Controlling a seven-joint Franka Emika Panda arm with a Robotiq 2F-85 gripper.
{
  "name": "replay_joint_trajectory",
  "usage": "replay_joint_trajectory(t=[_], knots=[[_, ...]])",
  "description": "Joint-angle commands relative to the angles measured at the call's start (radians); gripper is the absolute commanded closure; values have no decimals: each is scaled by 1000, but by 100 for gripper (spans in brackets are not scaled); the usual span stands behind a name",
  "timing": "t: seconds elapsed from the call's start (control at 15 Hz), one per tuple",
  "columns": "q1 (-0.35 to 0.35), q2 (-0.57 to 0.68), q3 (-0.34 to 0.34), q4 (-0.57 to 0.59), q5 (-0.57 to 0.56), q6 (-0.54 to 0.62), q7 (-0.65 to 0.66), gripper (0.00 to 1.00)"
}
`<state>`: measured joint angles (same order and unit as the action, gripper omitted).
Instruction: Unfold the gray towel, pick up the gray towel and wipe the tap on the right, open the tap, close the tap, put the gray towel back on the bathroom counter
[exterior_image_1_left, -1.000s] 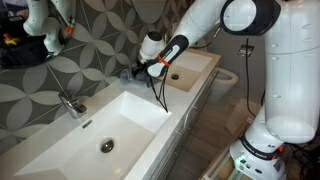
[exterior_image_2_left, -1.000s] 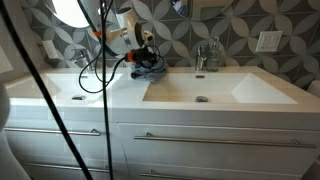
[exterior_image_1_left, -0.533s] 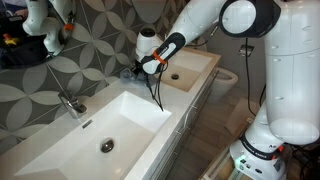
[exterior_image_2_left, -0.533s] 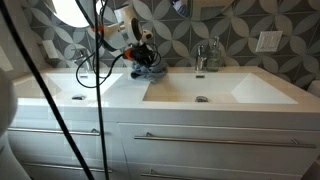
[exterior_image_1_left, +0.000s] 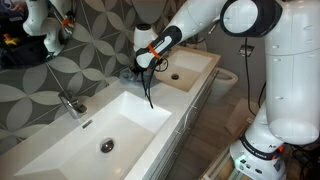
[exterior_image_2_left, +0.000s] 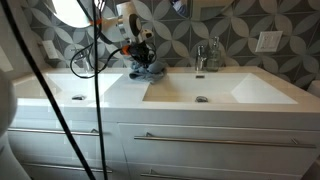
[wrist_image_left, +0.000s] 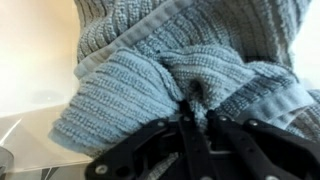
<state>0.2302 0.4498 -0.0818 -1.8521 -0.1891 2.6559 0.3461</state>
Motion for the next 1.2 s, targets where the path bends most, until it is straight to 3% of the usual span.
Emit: replay_joint_trajectory(t=[0.0, 0.2, 0.6, 0.87, 1.13], knots=[[-68, -84, 86, -40, 153, -16, -45, 97], [-115, -189, 140, -84, 287, 4, -85, 97], [-132, -378, 135, -162, 362, 64, -71, 97], [-138, -430, 120, -198, 290, -14, -43, 97], [-139, -419, 129, -203, 272, -170, -47, 97]])
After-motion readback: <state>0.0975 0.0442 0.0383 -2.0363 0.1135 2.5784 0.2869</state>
